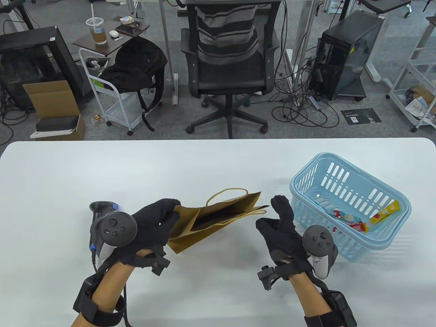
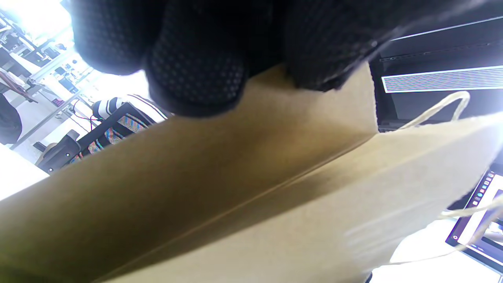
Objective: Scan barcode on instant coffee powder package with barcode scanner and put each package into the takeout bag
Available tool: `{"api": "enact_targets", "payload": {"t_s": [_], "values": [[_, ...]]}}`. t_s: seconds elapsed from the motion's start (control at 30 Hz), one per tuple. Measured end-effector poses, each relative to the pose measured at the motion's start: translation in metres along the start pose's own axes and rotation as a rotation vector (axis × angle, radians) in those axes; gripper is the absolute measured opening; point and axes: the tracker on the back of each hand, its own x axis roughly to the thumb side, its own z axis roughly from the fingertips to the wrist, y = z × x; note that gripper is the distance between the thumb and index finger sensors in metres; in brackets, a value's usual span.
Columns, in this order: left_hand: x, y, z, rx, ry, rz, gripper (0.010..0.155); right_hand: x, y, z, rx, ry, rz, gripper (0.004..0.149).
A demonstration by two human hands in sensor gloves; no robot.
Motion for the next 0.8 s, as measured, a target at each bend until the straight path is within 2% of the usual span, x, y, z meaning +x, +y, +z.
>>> {"api": "enact_targets", "payload": {"t_s": [0.07,0.2,0.3,0.37,0.43,0.5,0.53,0.57,0.67,0.8], "values": [[0.001,-0.003,0.003,0.001,-0.008,0.02,0.045,0.001,0.002,0.0,0.032,-0.014,-0.006,0.072],[0.0,-0.002,0.013,0.048,-0.044,0.084,0.045,0.006,0.0,0.002,0.008,-0.06,-0.033,0.046],[-0.001,-0.001,0.022,0.099,-0.085,0.098,0.048,0.012,-0.003,0.004,0.002,-0.121,0.009,0.044],[-0.001,-0.003,0.027,0.058,-0.105,0.076,0.056,0.017,-0.003,0.004,0.04,-0.169,0.017,0.044],[-0.002,-0.009,0.03,0.019,-0.131,0.079,0.057,0.02,-0.002,0.006,0.037,-0.181,0.0,0.044],[-0.005,-0.015,0.032,-0.007,-0.121,0.125,0.052,0.021,-0.001,0.006,0.054,-0.193,0.003,0.043],[-0.008,-0.016,0.033,-0.012,-0.1,0.158,0.044,0.021,-0.002,0.006,0.052,-0.195,0.003,0.043],[-0.01,-0.018,0.034,0.004,-0.087,0.215,0.04,0.021,-0.003,0.005,0.053,-0.199,-0.004,0.043],[-0.02,-0.02,0.034,0.018,-0.047,0.415,0.042,0.021,-0.008,0.004,0.05,-0.203,-0.041,0.043],[-0.025,-0.028,0.032,-0.042,-0.033,0.693,0.042,0.022,-0.008,0.004,0.067,-0.201,-0.006,0.046]]}}
